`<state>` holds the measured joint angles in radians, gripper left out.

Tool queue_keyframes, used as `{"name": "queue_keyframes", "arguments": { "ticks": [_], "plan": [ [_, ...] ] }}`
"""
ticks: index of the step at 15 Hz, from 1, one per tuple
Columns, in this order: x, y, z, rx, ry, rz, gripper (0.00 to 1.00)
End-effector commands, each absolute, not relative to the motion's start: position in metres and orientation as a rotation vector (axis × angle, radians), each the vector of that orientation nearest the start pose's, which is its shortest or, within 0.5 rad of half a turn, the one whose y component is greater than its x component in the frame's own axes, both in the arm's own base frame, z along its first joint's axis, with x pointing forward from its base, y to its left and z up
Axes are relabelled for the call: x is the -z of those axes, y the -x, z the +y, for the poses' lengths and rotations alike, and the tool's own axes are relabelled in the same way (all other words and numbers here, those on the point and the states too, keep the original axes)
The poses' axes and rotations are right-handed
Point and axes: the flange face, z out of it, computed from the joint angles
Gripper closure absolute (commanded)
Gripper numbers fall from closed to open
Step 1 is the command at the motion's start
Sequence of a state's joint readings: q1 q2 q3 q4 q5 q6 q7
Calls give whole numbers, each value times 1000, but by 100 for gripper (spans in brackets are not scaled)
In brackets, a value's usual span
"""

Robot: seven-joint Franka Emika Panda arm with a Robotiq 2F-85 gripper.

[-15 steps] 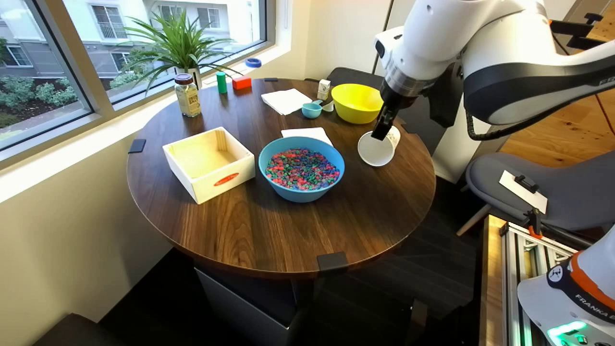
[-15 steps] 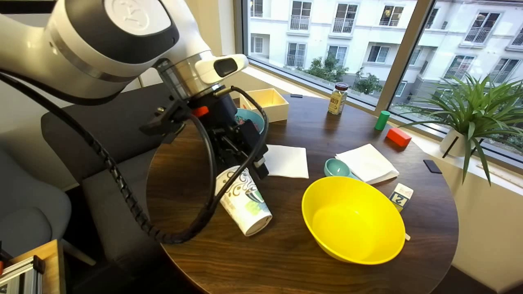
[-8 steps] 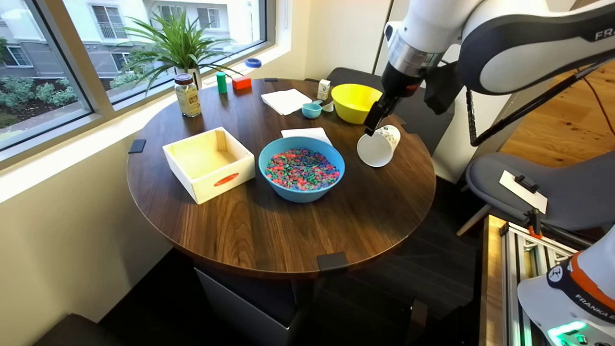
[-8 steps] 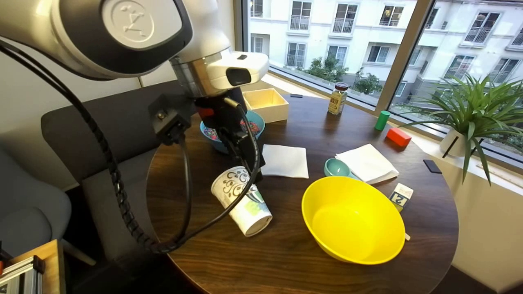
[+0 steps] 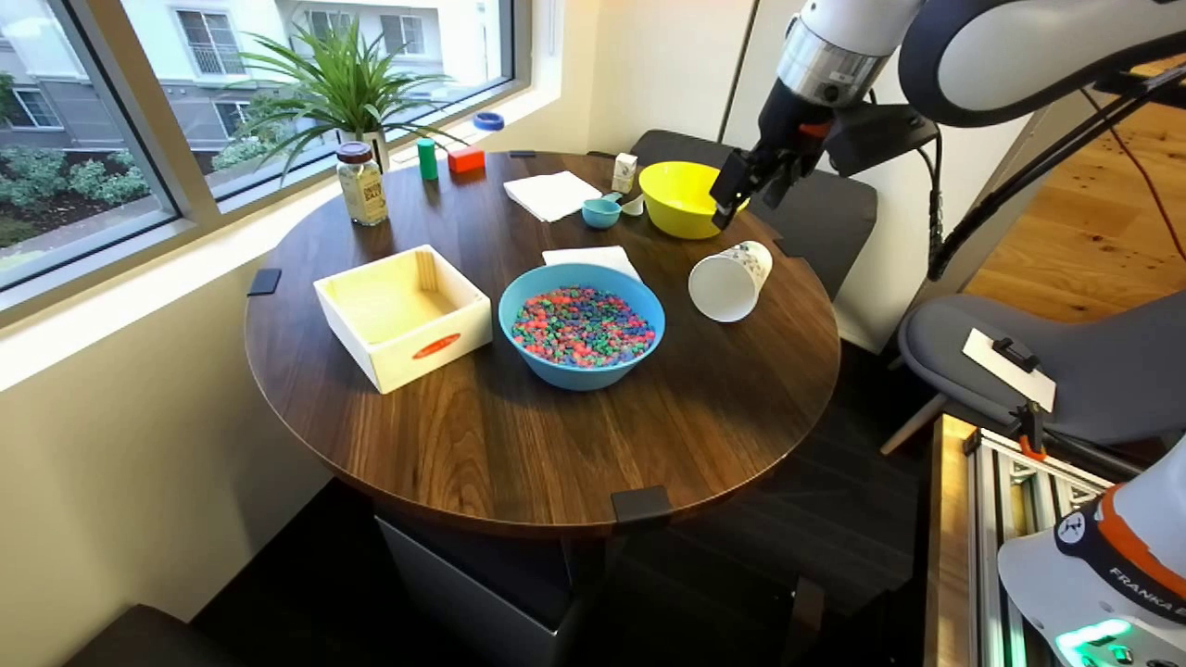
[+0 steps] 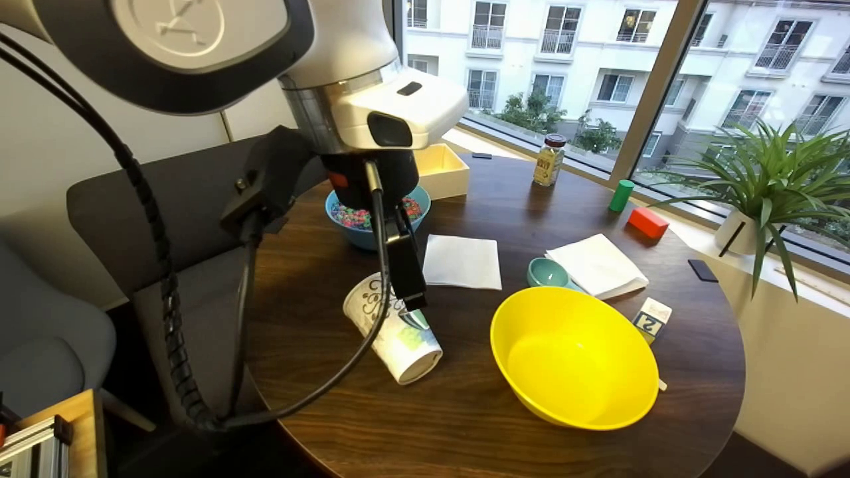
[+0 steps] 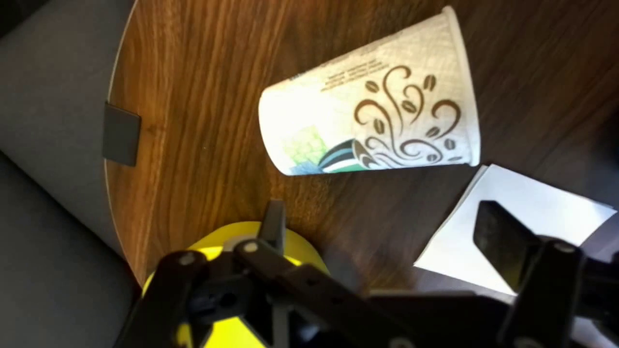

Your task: Turn the paper cup over

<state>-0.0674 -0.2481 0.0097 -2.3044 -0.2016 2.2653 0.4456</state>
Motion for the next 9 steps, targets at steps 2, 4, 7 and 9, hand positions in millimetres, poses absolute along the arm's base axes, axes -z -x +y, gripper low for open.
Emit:
{"name": "queue_keyframes", "arguments": {
  "ticks": [2, 4, 7, 9],
  "plan": [
    [-474, -480, -47, 339, 3122, 759, 0],
    [-479, -478, -51, 344, 3114, 772, 0],
    [-477, -479, -48, 338, 3118, 762, 0],
    [-475, -479, -51, 281, 3052, 854, 0]
  ]
}}
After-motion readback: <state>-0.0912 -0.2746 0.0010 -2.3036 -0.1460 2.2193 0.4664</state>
